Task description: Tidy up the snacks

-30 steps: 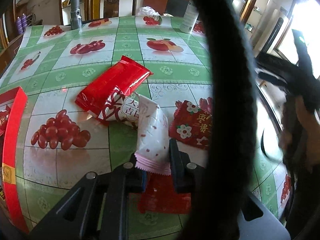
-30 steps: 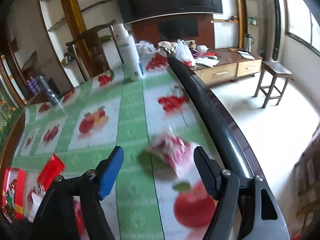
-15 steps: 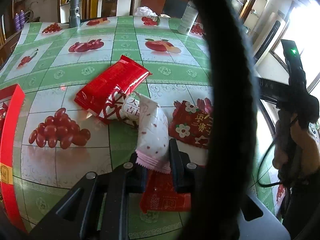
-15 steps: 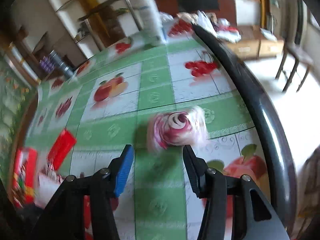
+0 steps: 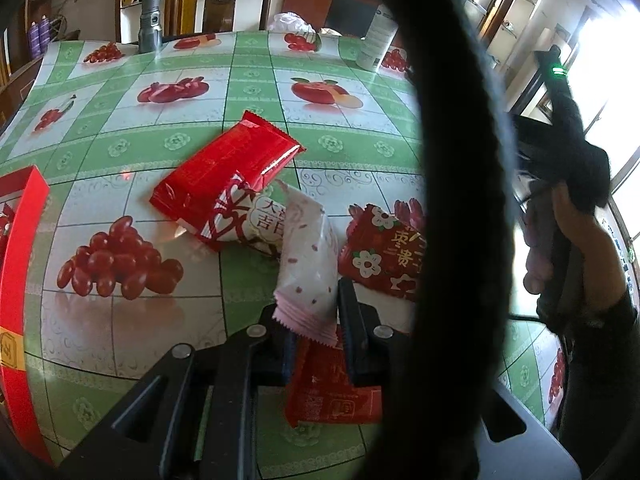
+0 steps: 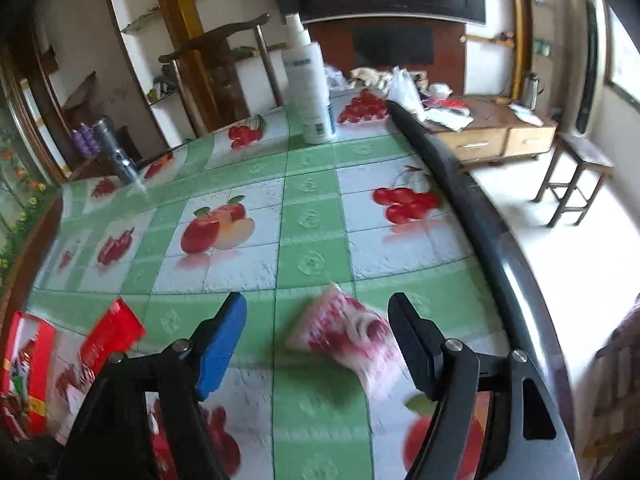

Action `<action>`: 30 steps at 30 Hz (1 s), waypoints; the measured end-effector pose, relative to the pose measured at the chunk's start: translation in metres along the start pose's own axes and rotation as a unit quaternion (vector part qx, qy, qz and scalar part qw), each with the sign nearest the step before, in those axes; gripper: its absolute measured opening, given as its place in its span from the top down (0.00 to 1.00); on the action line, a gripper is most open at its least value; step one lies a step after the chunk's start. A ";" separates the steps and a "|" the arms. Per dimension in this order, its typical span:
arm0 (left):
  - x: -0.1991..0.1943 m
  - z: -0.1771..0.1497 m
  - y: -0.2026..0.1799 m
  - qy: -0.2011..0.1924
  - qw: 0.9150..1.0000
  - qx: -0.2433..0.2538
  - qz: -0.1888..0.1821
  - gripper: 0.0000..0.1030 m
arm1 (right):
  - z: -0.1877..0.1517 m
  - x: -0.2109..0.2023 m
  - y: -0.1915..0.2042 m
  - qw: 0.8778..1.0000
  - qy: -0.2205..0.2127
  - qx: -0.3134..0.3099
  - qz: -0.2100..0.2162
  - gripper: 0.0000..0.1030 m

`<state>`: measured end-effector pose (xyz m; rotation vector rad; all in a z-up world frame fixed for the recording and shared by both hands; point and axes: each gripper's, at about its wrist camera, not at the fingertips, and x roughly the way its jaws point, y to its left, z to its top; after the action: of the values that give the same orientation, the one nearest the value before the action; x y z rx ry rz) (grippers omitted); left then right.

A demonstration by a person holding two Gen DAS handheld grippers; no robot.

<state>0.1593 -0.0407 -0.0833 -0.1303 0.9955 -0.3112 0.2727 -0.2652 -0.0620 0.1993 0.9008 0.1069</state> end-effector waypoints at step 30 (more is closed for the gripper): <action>0.007 0.003 0.005 0.005 1.000 0.008 -0.004 0.86 | -0.042 -0.022 0.000 1.000 -0.002 0.002 -0.006 0.98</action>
<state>0.1667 -0.0382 -0.0885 -0.1185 1.0023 -0.3267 0.2262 -0.2634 -0.0703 0.1977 0.8971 0.0942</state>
